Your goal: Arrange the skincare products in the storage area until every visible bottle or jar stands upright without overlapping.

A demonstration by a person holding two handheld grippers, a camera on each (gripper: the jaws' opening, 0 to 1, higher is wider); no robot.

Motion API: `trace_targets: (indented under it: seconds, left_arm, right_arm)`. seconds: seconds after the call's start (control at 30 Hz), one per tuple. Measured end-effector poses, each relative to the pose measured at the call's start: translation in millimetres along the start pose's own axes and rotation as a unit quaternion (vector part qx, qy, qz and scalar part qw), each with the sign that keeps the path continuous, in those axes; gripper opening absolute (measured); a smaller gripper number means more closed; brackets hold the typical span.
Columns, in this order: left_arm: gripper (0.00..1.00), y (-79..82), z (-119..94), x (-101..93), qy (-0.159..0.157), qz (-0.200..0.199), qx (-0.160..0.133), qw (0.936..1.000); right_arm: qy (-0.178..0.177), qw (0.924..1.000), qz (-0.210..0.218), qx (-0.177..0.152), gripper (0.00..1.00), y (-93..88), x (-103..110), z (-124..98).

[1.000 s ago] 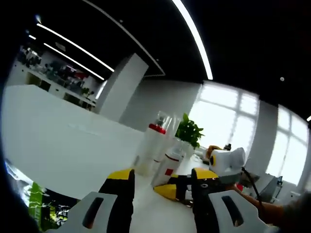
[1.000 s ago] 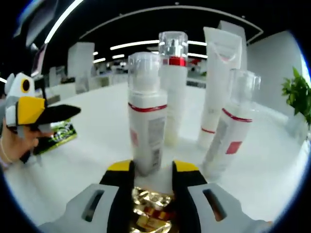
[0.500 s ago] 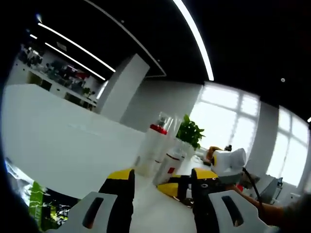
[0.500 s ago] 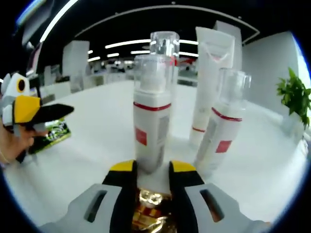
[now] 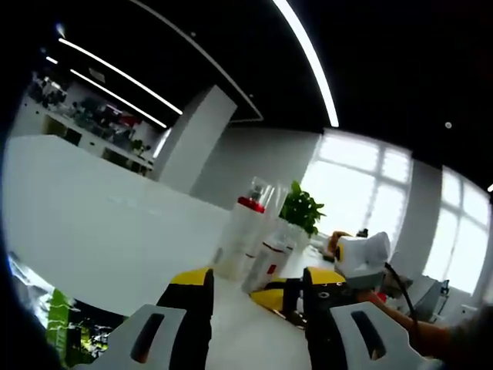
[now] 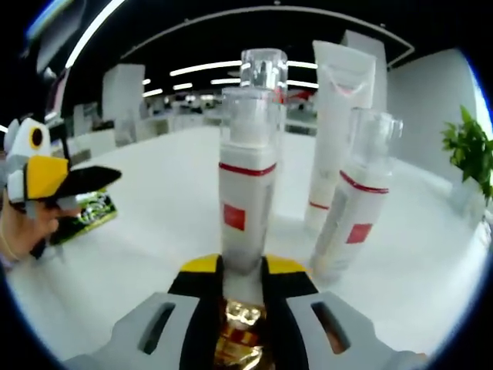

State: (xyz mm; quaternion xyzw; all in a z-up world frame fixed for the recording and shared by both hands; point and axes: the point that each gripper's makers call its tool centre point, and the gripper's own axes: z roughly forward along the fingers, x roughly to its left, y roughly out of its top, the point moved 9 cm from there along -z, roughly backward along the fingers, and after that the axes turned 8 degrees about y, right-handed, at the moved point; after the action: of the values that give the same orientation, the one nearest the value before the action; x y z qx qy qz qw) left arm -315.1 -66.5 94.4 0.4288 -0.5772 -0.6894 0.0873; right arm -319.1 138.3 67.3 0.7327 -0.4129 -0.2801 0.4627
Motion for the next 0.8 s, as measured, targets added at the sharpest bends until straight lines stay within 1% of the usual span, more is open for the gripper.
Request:
trace_targets:
  seconds: [0.2, 0.3, 0.33, 0.4, 0.47, 0.53, 0.67, 0.73, 0.8]
  left_arm:
    - [0.47, 2.9, 3.1, 3.9, 0.000, 0.002, 0.001, 1.0000]
    - [0.47, 0.6, 1.5, 1.7, 0.000, 0.003, 0.000, 1.0000]
    - [0.47, 0.1, 1.4, 1.3, 0.000, 0.003, 0.001, 1.0000]
    - [0.47, -0.9, 0.5, 0.3, 0.000, 0.003, 0.000, 1.0000]
    - [0.47, -1.7, 0.0, -0.2, 0.000, 0.002, 0.000, 1.0000]
    - [0.47, -2.5, -0.6, -1.0, 0.000, 0.003, 0.000, 1.0000]
    - [0.47, -2.8, -1.3, -1.3, 0.001, 0.004, 0.000, 1.0000]
    - [0.47, -2.5, -1.4, -1.0, 0.001, 0.004, -0.001, 1.0000]
    - [0.47, -2.2, -1.6, -0.9, 0.001, 0.004, -0.002, 1.0000]
  right_arm:
    - [0.006, 1.0000, 0.007, -0.003, 0.18, 0.2, -3.5, 3.5]
    - [0.008, 0.9999, 0.009, -0.006, 0.19, 1.0, -4.7, 4.8]
    - [0.008, 0.9999, 0.008, -0.006, 0.21, 1.1, -5.0, 5.4]
    - [0.009, 0.9999, 0.007, -0.007, 0.28, 1.8, -5.1, 6.3]
    - [0.014, 0.9998, 0.007, -0.009, 0.31, 1.9, -3.6, 7.0]
    - [0.014, 0.9999, 0.004, -0.009, 0.30, 2.5, -2.9, 8.7]
    - [0.015, 0.9998, 0.002, -0.009, 0.22, 2.5, -2.1, 8.8]
    - [0.015, 0.9999, -0.001, -0.003, 0.20, 3.1, -1.9, 7.3]
    - [0.018, 0.9998, 0.000, -0.003, 0.19, 2.2, -2.1, 7.1]
